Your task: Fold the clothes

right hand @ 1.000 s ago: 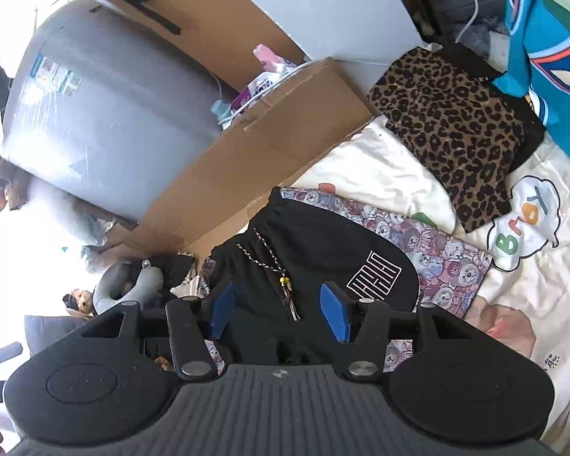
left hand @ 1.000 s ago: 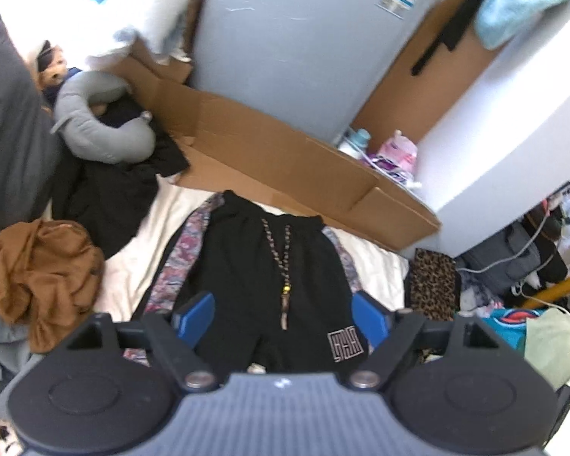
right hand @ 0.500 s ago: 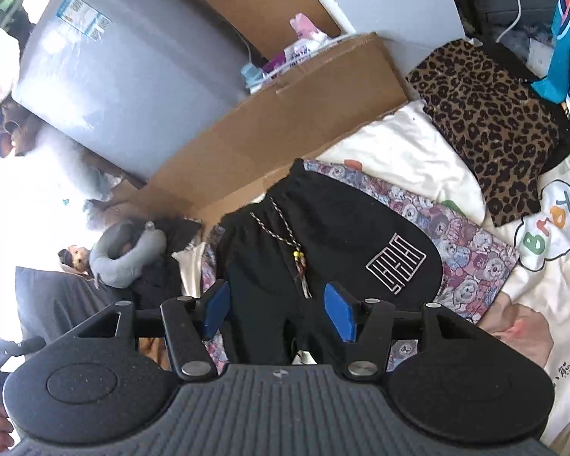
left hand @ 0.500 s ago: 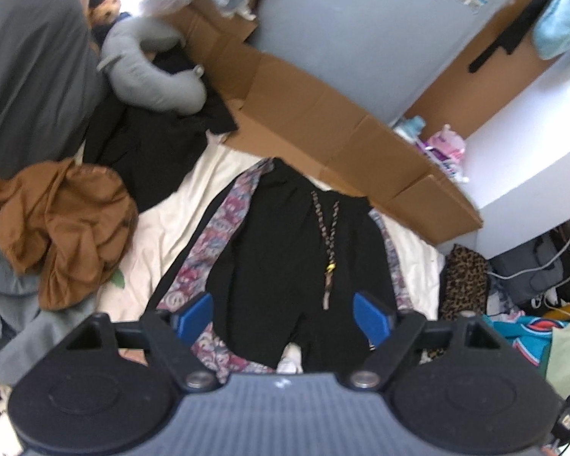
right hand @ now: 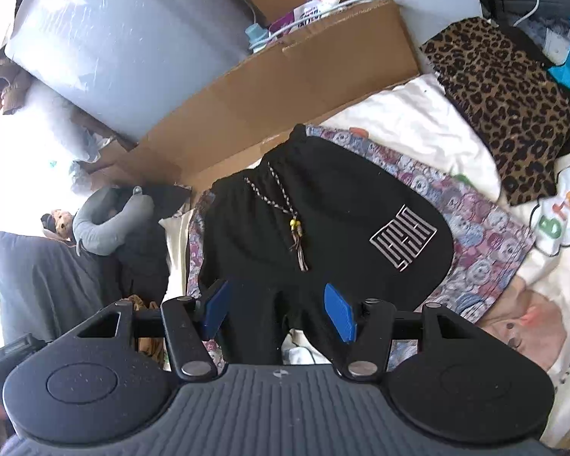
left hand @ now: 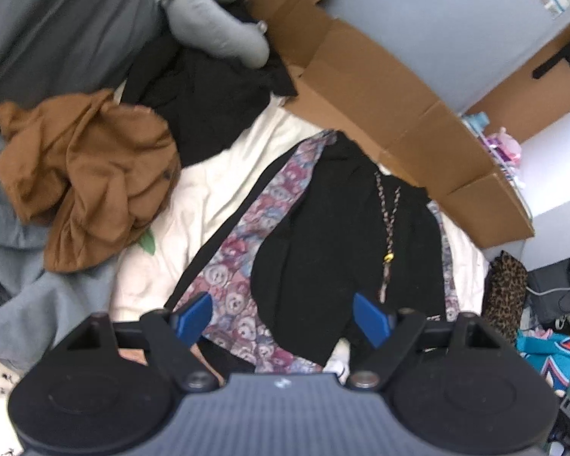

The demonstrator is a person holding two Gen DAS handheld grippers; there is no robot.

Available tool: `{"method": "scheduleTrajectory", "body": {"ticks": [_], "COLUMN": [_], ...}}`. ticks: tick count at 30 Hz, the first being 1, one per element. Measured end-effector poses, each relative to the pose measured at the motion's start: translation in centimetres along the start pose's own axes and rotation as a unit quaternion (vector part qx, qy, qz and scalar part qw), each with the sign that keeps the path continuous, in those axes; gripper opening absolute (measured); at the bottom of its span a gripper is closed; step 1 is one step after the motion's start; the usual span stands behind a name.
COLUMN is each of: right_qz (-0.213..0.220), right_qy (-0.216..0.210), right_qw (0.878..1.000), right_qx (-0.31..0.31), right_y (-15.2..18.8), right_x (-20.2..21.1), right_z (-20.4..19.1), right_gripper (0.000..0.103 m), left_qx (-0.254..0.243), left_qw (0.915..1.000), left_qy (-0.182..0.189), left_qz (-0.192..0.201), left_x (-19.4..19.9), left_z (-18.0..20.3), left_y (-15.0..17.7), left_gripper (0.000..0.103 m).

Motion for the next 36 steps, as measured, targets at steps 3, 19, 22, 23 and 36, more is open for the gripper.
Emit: {"method": "scheduleTrajectory", "body": {"ticks": [3,19,22,23,36], "right_qz": [-0.008,-0.033,-0.038,-0.043,-0.086], "right_qy": [-0.004,0.008,0.005,0.006,0.007], "right_qw": [1.000,0.999,0.999,0.999,0.996], "right_qx": [0.012,0.016,0.003,0.001,-0.007], "right_y": [1.4,5.7,6.6,6.9,11.2], "right_x": [-1.1,-6.3,-7.4,-7.9,-11.7], "right_z": [0.0,1.3,1.7,1.8,2.4], "right_gripper": [0.063,0.062,0.062,0.062,0.061], "left_qx": [-0.004,-0.007,-0.011,-0.013,-0.058], "left_qw": [1.0000,0.9998,0.9998,0.9997,0.9976], "left_qy": [0.001,-0.020,-0.019,-0.020,-0.033], "left_qz": [-0.002,0.005,0.005,0.006,-0.020], "left_x": [-1.3,-6.6,-7.7,-8.1,-14.1], "left_z": [-0.9,-6.3,-7.0,-7.2,-9.2], "left_y": [0.7,2.5,2.6,2.6,4.6], "left_gripper": [0.083,0.082,0.082,0.082,0.072]}}
Point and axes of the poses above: each gripper's, at about its wrist camera, not at the fingertips, and x roughly against the way its jaws point, z to its right, y to its underside, the point moved 5 cm from there along -x, roughly the way its jaws point, and after that the axes turned 9 degrees about z, right-handed, at the moved point
